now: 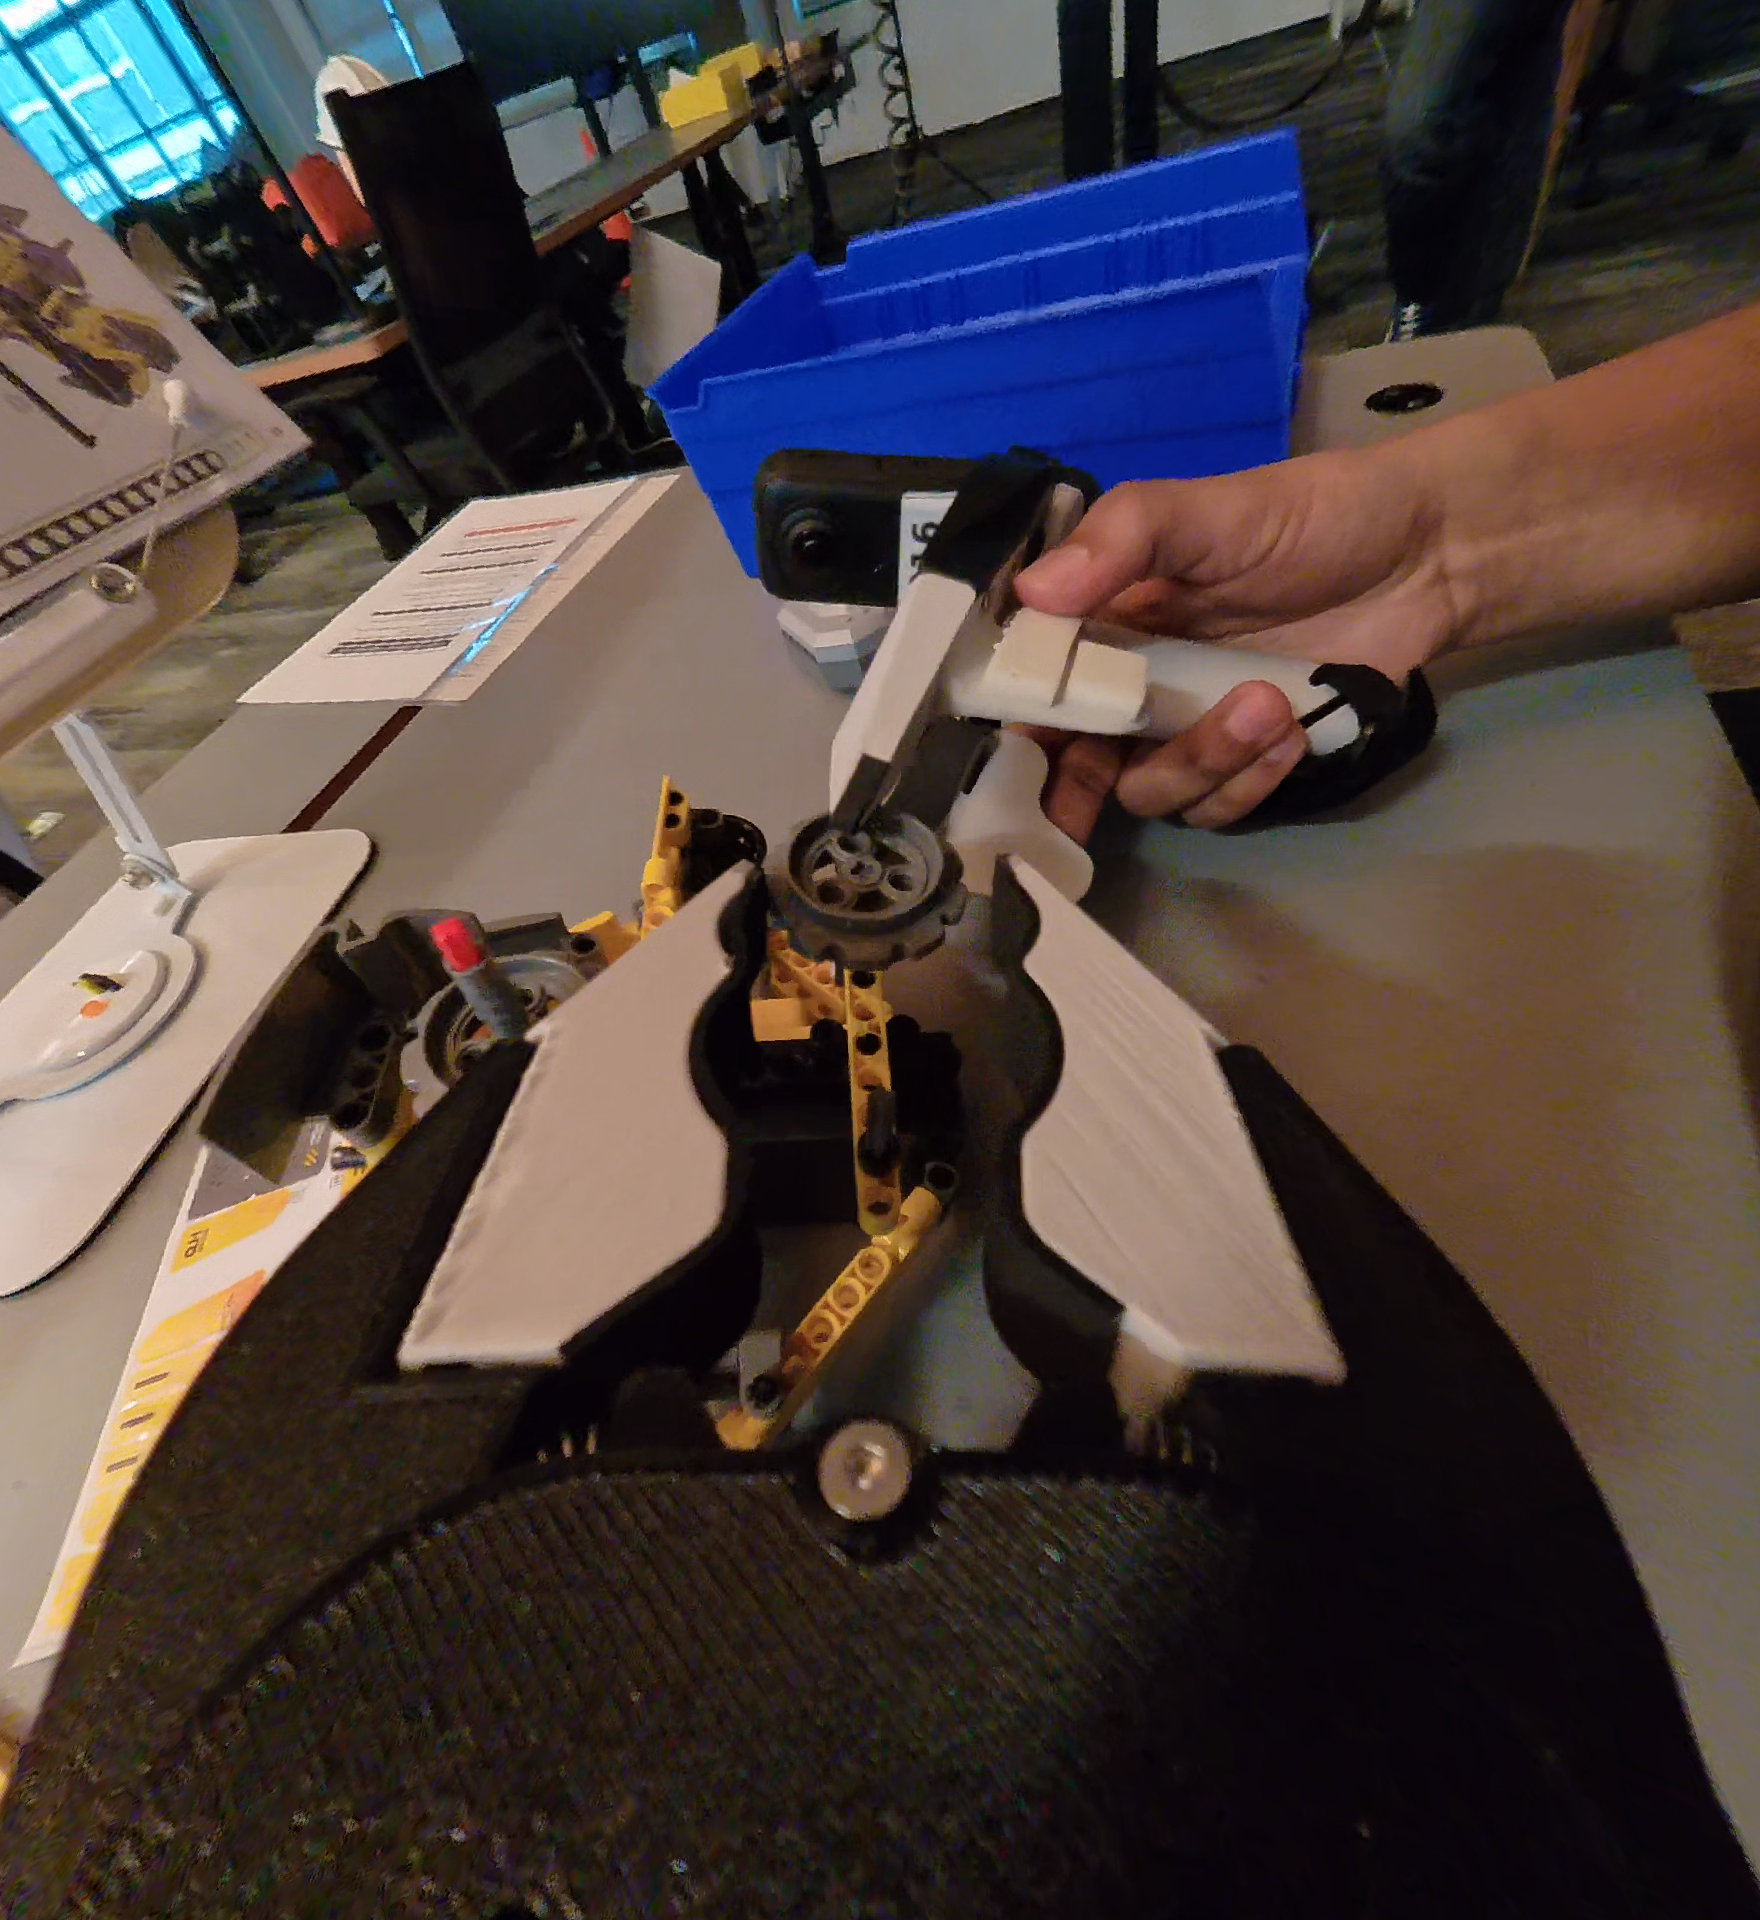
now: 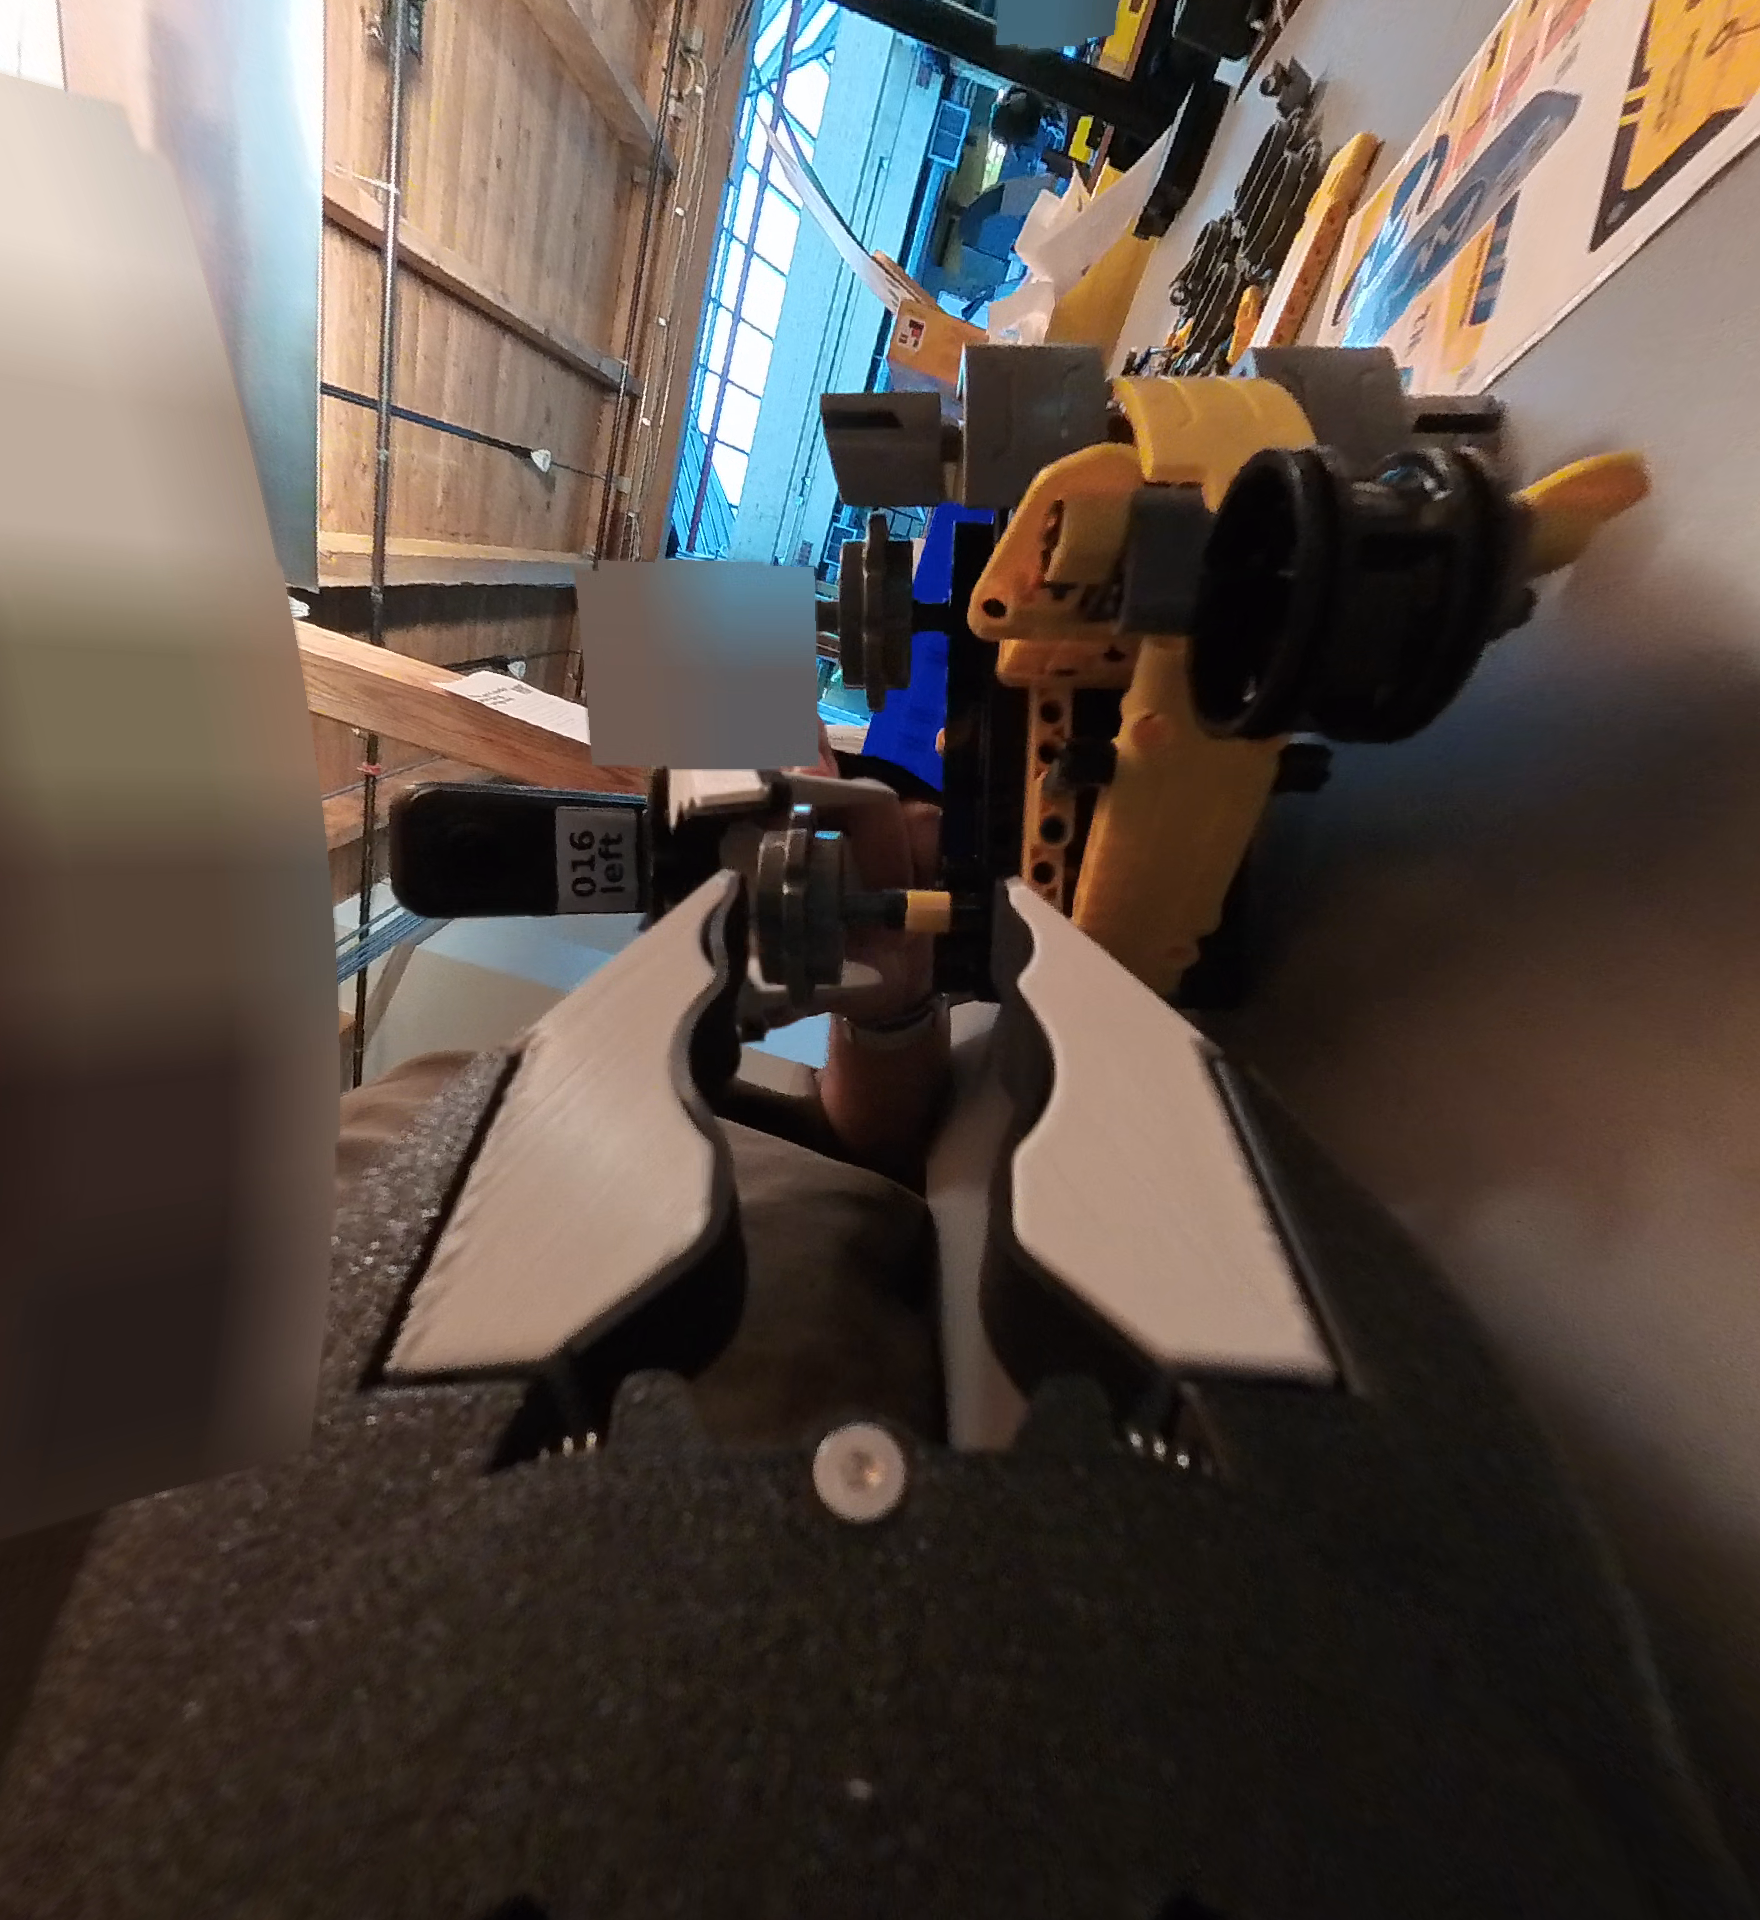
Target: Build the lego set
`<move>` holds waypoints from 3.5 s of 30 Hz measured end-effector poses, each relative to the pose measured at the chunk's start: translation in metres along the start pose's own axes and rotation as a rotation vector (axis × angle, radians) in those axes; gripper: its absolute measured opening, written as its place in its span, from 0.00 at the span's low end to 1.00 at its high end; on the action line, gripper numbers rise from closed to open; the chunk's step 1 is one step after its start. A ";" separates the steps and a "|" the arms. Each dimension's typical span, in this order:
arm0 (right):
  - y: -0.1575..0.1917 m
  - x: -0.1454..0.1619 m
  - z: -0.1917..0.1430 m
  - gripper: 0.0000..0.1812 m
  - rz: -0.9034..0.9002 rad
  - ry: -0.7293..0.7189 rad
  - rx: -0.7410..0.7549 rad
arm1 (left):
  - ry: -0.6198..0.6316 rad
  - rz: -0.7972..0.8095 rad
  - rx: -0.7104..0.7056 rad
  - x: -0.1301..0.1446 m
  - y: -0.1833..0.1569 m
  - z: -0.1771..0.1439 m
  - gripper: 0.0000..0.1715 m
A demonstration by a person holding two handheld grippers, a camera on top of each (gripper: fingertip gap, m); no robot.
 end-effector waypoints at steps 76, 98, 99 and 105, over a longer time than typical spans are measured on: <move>0.004 0.003 0.006 0.16 0.003 0.013 0.019 | -0.015 -0.095 0.106 0.009 0.008 -0.010 0.17; 0.002 0.000 0.009 0.17 -0.029 -0.025 0.019 | -0.017 -0.099 0.090 0.012 0.011 -0.010 0.16; 0.003 0.000 0.010 0.17 -0.041 -0.027 0.016 | -0.016 -0.090 0.085 0.012 0.011 -0.011 0.16; 0.007 0.002 0.012 0.22 -0.123 -0.007 0.003 | -0.038 -0.089 0.085 0.013 0.013 -0.014 0.17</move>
Point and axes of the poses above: each gripper's, where its closed fingertips meet, z out along the fingers, x out of its underside, y = z × x across the jaws, the point moved 4 cm from there along -z, back along the fingers, and after that the axes turned 5 degrees about z, right-handed, at the moved point
